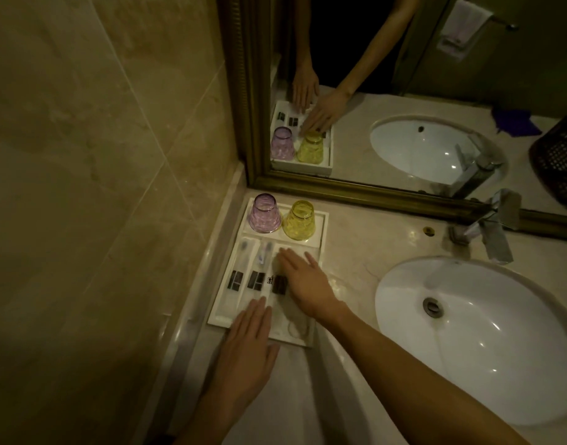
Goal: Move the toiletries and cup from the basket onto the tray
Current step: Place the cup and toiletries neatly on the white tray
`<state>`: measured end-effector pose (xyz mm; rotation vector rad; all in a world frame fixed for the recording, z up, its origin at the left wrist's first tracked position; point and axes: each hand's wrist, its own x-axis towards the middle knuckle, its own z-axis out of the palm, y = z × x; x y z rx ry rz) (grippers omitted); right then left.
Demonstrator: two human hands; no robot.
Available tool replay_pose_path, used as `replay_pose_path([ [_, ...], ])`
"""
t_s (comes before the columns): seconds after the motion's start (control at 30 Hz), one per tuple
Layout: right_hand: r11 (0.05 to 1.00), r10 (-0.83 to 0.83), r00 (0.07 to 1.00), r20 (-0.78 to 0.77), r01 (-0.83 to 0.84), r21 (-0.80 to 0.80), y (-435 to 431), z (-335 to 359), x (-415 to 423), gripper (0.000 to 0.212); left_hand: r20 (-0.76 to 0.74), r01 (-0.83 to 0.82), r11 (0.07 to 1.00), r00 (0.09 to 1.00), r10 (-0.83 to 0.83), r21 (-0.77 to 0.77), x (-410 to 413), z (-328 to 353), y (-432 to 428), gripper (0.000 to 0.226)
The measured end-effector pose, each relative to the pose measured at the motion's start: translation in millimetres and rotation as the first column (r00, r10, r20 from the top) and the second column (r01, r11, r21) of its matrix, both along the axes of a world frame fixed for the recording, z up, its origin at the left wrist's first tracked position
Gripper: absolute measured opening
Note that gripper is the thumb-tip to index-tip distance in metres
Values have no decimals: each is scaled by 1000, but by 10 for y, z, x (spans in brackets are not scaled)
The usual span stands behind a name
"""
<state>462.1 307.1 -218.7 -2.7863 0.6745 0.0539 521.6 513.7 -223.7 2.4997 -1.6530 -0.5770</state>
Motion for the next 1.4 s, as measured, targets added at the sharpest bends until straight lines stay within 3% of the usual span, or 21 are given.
replay_pose_path([
  [0.1,993,-118,991,-62,116,-29,-257,26,-242,64,-77,106,992,991,-110,-62,-148,51,-170,69],
  [0.23,1000,0,980,-197,-3,-18,-405,39,-377,61,-95,104,994,990,-106,-34,-286,39,-470,69],
  [0.43,999,-3,984,-179,-4,-37,-407,53,-369,60,-5,48,999,999,-48,-17,-170,-33,-900,75],
  [0.57,998,9,976,-217,-21,-52,-402,33,-368,58,-47,49,998,998,-47,41,11,-141,-859,77],
  [0.73,999,9,974,-227,-17,-36,-421,39,-358,58,-9,50,996,999,-51,-68,50,-143,-708,76],
  [0.9,996,-90,994,-56,90,-19,-405,-10,-310,49,-11,22,998,1000,-23,-54,51,-221,-528,72],
  [1.0,998,-53,998,-19,52,-41,-378,-19,-171,53,-95,4,996,995,-12,-84,83,-227,-522,76],
  [1.2,998,54,990,-133,-57,-14,-231,-82,81,47,35,-16,996,999,19,-85,93,-242,-458,72],
  [1.4,1000,24,989,-149,-27,-15,-223,-84,116,46,-68,-181,983,982,179,-20,157,-254,-225,77],
])
